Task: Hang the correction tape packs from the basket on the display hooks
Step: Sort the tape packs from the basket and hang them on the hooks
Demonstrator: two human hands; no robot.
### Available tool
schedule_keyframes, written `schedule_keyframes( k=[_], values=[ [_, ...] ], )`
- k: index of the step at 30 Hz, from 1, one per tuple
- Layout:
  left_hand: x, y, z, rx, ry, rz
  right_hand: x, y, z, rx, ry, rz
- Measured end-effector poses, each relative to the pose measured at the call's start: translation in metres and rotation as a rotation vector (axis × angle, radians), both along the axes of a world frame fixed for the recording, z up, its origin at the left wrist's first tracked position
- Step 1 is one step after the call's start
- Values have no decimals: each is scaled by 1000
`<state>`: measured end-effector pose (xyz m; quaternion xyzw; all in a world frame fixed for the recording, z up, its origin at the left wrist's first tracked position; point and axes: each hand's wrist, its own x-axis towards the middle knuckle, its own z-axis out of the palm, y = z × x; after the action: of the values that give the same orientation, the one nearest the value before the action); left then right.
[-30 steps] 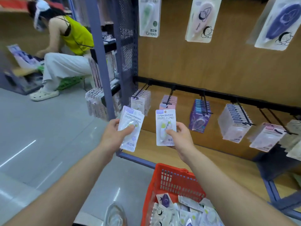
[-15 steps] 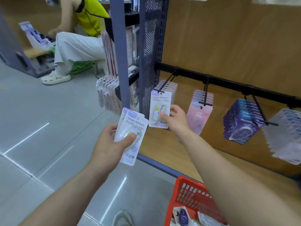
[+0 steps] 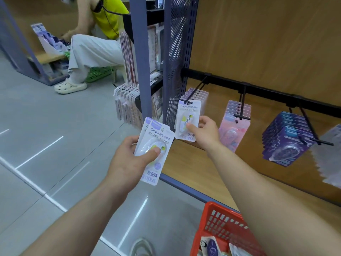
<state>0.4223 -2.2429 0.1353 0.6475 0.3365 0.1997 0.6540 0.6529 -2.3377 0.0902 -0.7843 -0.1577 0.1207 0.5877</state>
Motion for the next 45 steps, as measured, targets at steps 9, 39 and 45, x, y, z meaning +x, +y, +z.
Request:
schedule_keyframes(
  k=[9, 39, 45],
  values=[
    [9, -5, 3, 16, 11, -10, 14, 4, 14, -293, -56, -197],
    [3, 12, -2, 15, -38, 38, -10, -9, 22, 62, 17, 40],
    [4, 17, -3, 6, -34, 48, -9, -10, 19, 37, -56, 47]
  ],
)
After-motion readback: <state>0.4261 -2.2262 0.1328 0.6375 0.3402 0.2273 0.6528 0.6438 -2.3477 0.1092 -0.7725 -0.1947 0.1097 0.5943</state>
